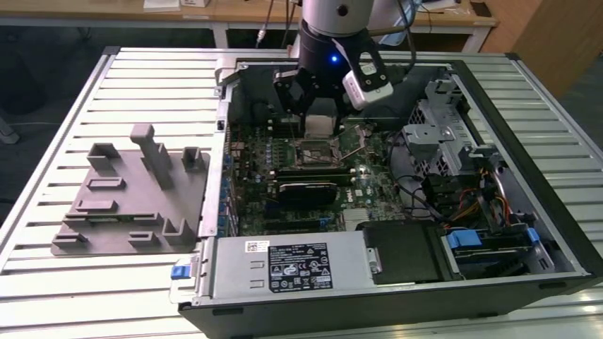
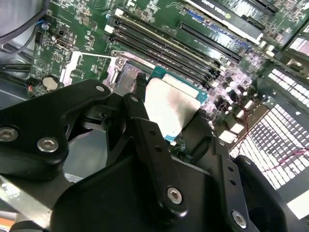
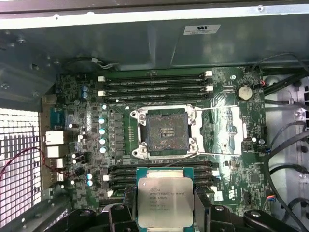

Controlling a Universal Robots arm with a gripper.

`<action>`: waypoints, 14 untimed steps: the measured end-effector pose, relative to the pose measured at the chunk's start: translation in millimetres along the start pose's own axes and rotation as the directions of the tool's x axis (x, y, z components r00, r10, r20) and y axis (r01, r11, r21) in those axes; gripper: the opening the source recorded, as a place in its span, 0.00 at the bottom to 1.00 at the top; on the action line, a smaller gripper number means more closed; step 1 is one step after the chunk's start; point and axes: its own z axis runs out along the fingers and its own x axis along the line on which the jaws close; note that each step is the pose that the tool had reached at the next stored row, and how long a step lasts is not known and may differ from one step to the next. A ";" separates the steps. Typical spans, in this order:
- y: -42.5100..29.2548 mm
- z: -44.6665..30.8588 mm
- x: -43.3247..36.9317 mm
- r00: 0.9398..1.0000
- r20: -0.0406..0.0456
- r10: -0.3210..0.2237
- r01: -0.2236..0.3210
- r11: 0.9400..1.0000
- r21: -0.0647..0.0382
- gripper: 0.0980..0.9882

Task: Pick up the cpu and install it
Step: 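Pick up the cpu and move it towards the insertion slot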

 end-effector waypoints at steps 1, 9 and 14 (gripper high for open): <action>0.7 1.7 -0.1 1.000 0.000 0.000 0.000 1.000 0.000 0.50; 7.7 13.9 -1.1 1.000 0.001 0.000 0.000 1.000 0.000 0.50; 15.4 20.4 -1.1 1.000 0.001 0.000 0.000 1.000 0.000 0.50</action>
